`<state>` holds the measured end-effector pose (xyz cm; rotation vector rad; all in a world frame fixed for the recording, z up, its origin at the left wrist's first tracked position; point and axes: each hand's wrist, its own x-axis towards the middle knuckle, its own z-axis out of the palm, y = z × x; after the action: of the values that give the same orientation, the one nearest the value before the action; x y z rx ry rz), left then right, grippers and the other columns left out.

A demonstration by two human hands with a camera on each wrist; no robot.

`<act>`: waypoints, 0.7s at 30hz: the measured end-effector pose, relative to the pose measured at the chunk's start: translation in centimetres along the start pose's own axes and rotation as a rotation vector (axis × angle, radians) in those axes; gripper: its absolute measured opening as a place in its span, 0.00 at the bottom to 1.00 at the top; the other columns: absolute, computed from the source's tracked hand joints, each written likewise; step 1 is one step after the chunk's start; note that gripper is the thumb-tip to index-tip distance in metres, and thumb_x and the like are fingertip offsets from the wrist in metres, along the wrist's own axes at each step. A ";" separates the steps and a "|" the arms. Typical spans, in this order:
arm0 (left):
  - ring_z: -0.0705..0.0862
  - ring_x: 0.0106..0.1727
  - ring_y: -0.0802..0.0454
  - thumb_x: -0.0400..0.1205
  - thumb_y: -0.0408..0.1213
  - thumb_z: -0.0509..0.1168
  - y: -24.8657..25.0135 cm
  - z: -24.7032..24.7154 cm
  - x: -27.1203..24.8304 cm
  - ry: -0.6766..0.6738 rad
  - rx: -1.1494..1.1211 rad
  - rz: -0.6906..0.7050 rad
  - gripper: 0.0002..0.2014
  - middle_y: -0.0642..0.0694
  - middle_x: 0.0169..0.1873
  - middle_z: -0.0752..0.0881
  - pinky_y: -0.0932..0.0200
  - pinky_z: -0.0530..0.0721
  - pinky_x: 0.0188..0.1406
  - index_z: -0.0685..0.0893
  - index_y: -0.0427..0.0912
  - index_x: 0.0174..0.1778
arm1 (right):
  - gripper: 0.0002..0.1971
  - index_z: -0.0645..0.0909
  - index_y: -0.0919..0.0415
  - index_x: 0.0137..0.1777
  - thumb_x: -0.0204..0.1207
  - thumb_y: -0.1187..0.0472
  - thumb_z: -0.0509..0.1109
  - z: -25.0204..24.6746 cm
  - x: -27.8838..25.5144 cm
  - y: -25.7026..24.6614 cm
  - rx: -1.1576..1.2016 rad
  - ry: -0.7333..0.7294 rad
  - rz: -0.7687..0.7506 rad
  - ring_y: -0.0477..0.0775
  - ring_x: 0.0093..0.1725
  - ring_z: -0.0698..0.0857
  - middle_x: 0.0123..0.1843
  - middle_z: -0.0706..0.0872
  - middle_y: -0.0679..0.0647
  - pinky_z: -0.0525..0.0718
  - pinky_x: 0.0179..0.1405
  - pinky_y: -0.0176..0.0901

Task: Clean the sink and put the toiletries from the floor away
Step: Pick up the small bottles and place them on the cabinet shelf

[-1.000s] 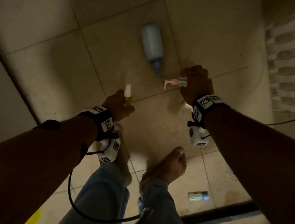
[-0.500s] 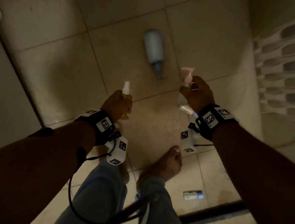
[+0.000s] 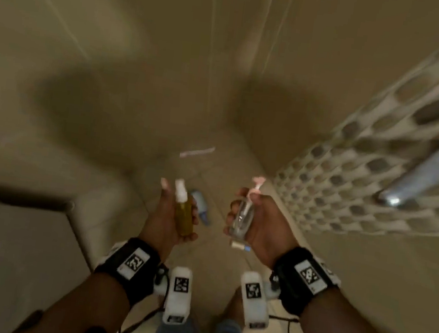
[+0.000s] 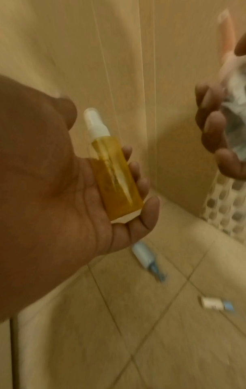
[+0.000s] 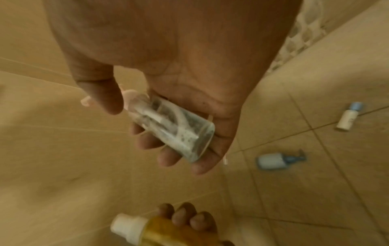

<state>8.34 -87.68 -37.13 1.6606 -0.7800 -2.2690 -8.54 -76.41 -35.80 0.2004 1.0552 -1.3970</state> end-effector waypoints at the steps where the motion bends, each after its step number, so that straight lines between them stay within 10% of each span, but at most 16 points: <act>1: 0.80 0.34 0.49 0.73 0.80 0.39 2.1 0.9 -2.6 -0.020 0.011 0.034 0.42 0.46 0.32 0.83 0.54 0.79 0.37 0.83 0.47 0.35 | 0.18 0.83 0.57 0.53 0.74 0.43 0.72 2.0 -2.1 -1.3 -0.011 -0.030 -0.013 0.57 0.41 0.79 0.42 0.80 0.55 0.80 0.48 0.55; 6: 0.79 0.30 0.49 0.70 0.82 0.43 11.1 4.8 -15.6 -0.095 0.079 0.157 0.41 0.46 0.30 0.82 0.58 0.78 0.30 0.81 0.46 0.38 | 0.41 0.73 0.55 0.63 0.62 0.23 0.73 9.6 -12.4 -7.8 0.044 -0.136 -0.044 0.57 0.41 0.77 0.43 0.79 0.54 0.81 0.46 0.58; 12: 0.83 0.41 0.45 0.60 0.86 0.57 14.7 6.4 -25.7 -0.132 0.126 0.195 0.45 0.44 0.38 0.84 0.40 0.84 0.52 0.87 0.45 0.46 | 0.28 0.83 0.56 0.43 0.75 0.29 0.66 13.1 -21.7 -12.0 0.049 -0.199 -0.100 0.59 0.39 0.80 0.38 0.80 0.56 0.80 0.48 0.59; 21: 0.83 0.43 0.45 0.64 0.82 0.63 14.1 9.4 -33.8 -0.403 0.027 0.129 0.38 0.45 0.39 0.83 0.40 0.82 0.53 0.83 0.46 0.41 | 0.26 0.80 0.57 0.36 0.74 0.32 0.65 11.8 -31.5 -12.6 0.118 -0.113 -0.259 0.58 0.36 0.79 0.37 0.77 0.56 0.80 0.44 0.56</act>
<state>9.13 -80.81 0.02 1.1328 -0.9722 -2.5386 -8.16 -65.35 -1.63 0.0710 0.9295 -1.6864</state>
